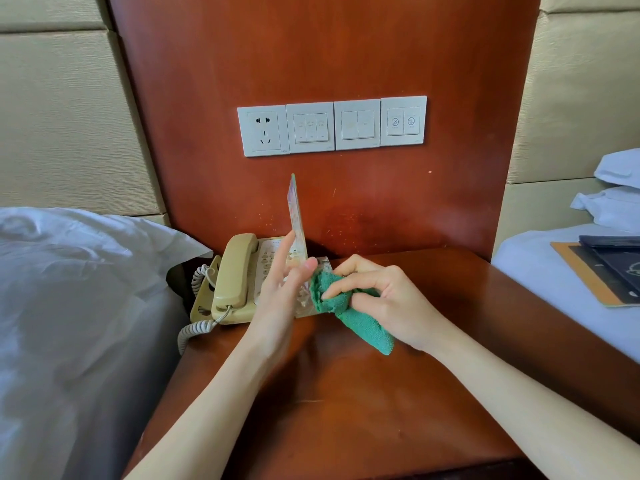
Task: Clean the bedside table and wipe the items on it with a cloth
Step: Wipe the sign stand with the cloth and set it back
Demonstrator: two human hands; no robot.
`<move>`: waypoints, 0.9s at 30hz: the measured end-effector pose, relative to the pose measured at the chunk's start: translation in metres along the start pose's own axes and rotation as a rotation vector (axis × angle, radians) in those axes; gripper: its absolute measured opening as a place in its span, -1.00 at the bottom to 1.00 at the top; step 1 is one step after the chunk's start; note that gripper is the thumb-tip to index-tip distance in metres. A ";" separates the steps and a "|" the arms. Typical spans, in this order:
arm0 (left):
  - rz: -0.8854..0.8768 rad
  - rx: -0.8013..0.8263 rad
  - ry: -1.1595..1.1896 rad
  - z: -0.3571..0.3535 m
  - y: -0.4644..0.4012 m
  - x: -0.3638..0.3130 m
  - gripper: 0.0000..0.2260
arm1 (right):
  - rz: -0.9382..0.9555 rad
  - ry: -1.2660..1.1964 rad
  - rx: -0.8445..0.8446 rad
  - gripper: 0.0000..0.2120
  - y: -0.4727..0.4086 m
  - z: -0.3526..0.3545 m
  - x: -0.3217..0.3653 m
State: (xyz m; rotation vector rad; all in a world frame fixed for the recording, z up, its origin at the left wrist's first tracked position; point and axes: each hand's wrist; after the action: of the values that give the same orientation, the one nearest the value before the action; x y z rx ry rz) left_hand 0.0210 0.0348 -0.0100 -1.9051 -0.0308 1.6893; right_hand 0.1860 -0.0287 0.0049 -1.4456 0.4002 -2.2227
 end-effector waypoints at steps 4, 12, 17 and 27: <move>-0.011 0.089 -0.013 -0.004 0.003 -0.003 -0.38 | -0.044 0.059 -0.007 -0.54 -0.002 0.000 -0.004; -0.067 0.191 0.081 -0.011 0.007 -0.007 -0.44 | -0.124 0.354 -0.036 -0.62 -0.007 0.007 -0.019; 0.002 0.146 0.180 -0.011 0.005 -0.006 -0.33 | -0.152 0.415 -0.066 -0.61 -0.008 0.006 -0.022; 0.110 0.010 0.678 -0.002 0.000 -0.016 -0.32 | -0.333 0.286 -0.195 -0.64 -0.009 0.007 -0.030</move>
State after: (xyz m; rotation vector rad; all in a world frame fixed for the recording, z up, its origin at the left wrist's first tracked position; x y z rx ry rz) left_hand 0.0195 0.0275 0.0045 -2.4065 0.3494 1.0228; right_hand 0.2006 -0.0055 -0.0117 -1.3720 0.5126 -2.7403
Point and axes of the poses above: each hand's wrist, its own y-axis away from the middle knuckle, its own z-axis out of the back of the hand, x = y × z, and after that the axes turned 2 degrees about -z, right-handed
